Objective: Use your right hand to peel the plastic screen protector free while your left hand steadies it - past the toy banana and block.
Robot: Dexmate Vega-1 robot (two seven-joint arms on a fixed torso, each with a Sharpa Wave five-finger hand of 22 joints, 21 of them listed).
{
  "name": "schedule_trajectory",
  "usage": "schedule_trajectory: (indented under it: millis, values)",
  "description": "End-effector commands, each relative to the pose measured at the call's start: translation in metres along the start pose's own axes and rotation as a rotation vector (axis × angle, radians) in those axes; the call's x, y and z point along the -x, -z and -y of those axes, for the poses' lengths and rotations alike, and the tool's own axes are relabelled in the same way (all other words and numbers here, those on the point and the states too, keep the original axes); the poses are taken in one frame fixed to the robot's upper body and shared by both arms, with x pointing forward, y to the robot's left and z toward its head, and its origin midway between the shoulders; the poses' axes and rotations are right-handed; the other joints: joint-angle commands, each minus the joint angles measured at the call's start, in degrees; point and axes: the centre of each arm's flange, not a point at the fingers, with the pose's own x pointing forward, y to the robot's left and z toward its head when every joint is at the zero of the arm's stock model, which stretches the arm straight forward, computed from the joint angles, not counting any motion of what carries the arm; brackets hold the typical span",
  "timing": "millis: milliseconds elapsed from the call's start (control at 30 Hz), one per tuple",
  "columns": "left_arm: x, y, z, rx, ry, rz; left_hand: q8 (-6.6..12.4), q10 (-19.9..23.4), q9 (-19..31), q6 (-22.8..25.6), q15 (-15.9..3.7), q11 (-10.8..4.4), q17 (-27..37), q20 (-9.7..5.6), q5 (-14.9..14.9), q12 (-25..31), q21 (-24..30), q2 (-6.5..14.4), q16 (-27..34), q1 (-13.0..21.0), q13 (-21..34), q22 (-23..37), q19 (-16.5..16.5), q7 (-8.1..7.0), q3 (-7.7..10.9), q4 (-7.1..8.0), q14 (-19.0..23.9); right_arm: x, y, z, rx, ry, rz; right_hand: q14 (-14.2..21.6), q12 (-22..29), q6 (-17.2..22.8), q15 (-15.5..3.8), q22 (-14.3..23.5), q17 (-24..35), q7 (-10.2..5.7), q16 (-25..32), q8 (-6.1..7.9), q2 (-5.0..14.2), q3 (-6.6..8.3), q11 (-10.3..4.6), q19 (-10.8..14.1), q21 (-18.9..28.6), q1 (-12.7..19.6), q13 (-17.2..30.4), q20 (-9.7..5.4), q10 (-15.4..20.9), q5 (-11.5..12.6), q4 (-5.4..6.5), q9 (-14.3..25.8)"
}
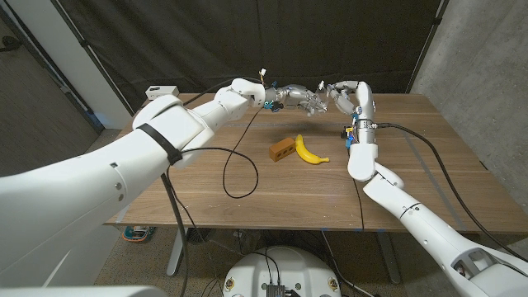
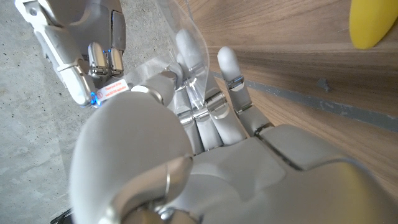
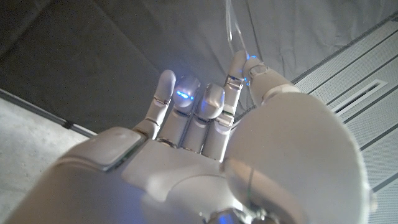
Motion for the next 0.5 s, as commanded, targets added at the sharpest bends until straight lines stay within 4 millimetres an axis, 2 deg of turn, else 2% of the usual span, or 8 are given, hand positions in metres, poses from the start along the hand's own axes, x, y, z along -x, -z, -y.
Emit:
schedule_trajectory:
  millis: [33, 500]
  values:
    - [-0.003, 0.003, 0.002, 0.091, 0.004, -0.017, 0.30, 6.36, 0.13, 3.02, -0.53, -5.96, 0.32, -6.42, 0.42, -0.10, 0.38, 0.54, -0.22, 0.01, 0.05, 0.21, 0.04, 2.94, 0.18, 0.30, -0.48, -0.002, -0.001, -0.023, 0.279, 0.084, 0.186, 0.61, 0.62, 1.57, -5.99, 0.30, 0.16, -0.88, 0.59, 0.32, 1.58, 1.31, -1.40, 0.26, 0.13, 2.36, 0.56, -0.98, 1.03, 0.49, -0.62, -0.19]
    - [-0.006, 0.006, 0.005, 0.170, 0.008, -0.017, 0.36, 6.46, 0.12, 3.28, -0.56, -5.78, 0.41, -6.46, 0.47, -0.14, 0.45, 0.27, -0.20, 0.05, -0.02, 0.20, 0.17, 3.07, 0.14, 0.11, -0.27, -0.004, 0.005, -0.047, 0.509, 0.071, 0.329, 0.91, 1.42, 2.26, -6.00, 0.71, 0.17, -1.29, 0.65, -0.12, 1.05, 1.46, -1.73, 0.36, 0.01, 2.31, 0.45, -2.20, 1.13, 1.01, -0.35, -0.87]
